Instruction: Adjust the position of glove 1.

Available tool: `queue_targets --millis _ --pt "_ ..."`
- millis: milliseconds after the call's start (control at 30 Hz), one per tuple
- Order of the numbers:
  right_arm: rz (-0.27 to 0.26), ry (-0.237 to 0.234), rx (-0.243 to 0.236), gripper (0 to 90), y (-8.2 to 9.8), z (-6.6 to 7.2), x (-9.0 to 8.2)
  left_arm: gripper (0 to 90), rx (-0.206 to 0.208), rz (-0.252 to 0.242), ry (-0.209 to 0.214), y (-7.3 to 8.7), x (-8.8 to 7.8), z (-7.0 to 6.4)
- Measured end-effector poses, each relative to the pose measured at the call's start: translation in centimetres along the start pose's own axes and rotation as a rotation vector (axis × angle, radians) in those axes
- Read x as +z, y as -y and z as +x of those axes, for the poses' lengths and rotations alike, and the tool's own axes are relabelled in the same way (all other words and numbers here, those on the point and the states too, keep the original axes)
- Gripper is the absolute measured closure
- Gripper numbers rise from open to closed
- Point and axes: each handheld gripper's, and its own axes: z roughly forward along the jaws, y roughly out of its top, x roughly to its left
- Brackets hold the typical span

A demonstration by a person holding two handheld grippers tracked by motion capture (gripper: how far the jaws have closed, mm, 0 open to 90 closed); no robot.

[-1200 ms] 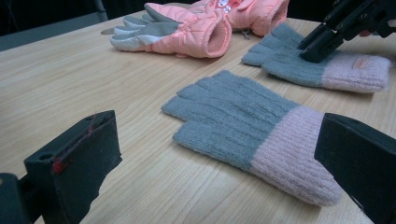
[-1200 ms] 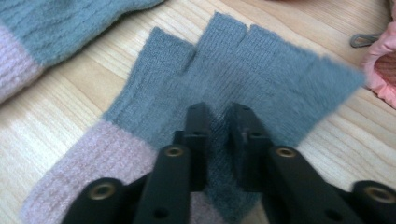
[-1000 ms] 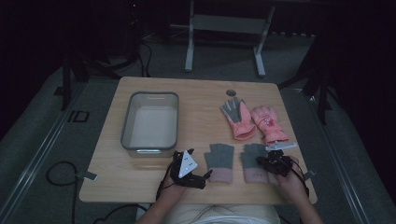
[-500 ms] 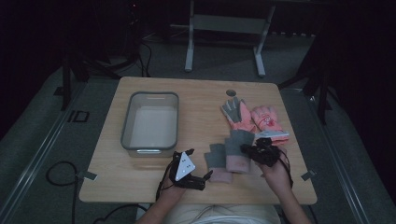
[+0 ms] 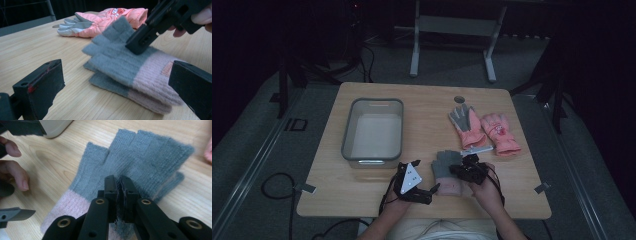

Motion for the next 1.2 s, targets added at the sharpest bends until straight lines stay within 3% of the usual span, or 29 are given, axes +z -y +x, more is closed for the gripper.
queue_targets --millis 267,500,633,733,800,933,1033,1100,1200 --pt "0.034 -0.003 -0.005 83.0 0.3 -0.4 1.2 0.0 0.024 0.013 -0.017 0.1 0.3 -0.2" --pt "0.026 0.021 0.006 81.4 0.8 -0.6 1.7 0.0 0.026 0.004 -0.032 0.1 0.3 -0.3" --pt "0.020 0.025 0.011 74.0 0.8 -0.7 1.7 0.0 0.029 -0.005 -0.044 0.1 0.3 -0.3" --pt "-0.003 0.017 0.002 70.9 0.6 -0.7 0.4 0.0 0.035 -0.008 -0.014 -0.2 0.1 -0.3" --pt "-0.029 0.043 -0.020 69.4 0.3 -1.2 -0.8 0.0 0.032 0.003 0.037 -0.4 0.2 -0.1" --pt "-0.057 0.081 -0.015 66.5 -0.2 -3.4 -2.4 0.0 0.062 0.035 0.084 -1.2 0.2 -0.6" --pt "-0.063 0.079 -0.025 64.4 -0.5 -4.8 -3.0 3.0 0.039 0.090 0.132 -2.1 0.2 -0.9" --pt "-0.074 0.072 -0.023 63.2 -0.8 -5.4 -3.2 3.9 0.088 0.130 0.126 -2.5 0.4 -1.5" --pt "-0.079 0.042 -0.009 61.4 -1.2 -5.9 -2.8 3.0 0.136 0.169 0.187 -2.8 0.9 -2.1"
